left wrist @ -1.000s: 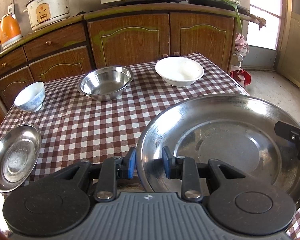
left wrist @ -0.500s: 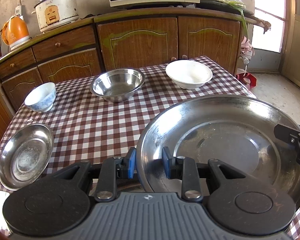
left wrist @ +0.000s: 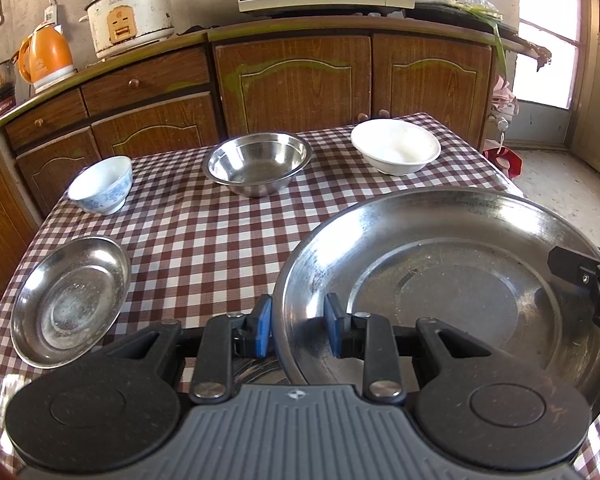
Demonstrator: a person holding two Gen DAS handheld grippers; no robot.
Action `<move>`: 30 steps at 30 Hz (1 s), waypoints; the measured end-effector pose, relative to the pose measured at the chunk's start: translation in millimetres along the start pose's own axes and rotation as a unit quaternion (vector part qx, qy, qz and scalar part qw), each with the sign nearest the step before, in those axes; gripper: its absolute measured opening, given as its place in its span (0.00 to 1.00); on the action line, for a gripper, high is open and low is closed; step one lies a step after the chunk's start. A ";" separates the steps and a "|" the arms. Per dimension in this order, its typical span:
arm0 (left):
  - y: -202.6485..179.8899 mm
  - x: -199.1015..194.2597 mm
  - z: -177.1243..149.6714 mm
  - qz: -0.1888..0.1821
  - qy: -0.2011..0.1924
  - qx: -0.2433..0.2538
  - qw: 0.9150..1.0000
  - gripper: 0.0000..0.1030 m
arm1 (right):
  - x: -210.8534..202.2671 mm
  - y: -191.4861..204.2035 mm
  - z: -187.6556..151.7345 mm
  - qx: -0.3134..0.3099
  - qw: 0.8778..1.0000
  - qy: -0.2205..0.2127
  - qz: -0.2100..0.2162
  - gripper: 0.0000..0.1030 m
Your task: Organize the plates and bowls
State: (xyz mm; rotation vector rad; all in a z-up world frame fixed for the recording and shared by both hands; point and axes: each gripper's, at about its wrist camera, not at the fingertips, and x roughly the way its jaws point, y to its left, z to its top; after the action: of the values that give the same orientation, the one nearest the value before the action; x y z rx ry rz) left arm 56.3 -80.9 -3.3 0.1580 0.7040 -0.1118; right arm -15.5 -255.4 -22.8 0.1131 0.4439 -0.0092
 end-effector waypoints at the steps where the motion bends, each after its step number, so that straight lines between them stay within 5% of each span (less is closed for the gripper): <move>1: 1.4 -1.0 -0.6 0.001 0.000 -0.001 1.000 0.29 | -0.4 1.4 -0.2 -0.001 1.000 0.000 0.001 0.26; 30: 33.7 -13.1 -15.4 0.017 0.006 -0.028 0.999 0.29 | -9.7 40.6 -8.8 -0.033 0.999 0.002 0.027 0.27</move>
State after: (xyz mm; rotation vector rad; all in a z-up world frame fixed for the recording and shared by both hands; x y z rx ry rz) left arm 41.8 -44.4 -2.7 0.1176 0.7156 -0.0591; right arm -26.7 -214.2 -22.3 0.0606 0.4436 0.0591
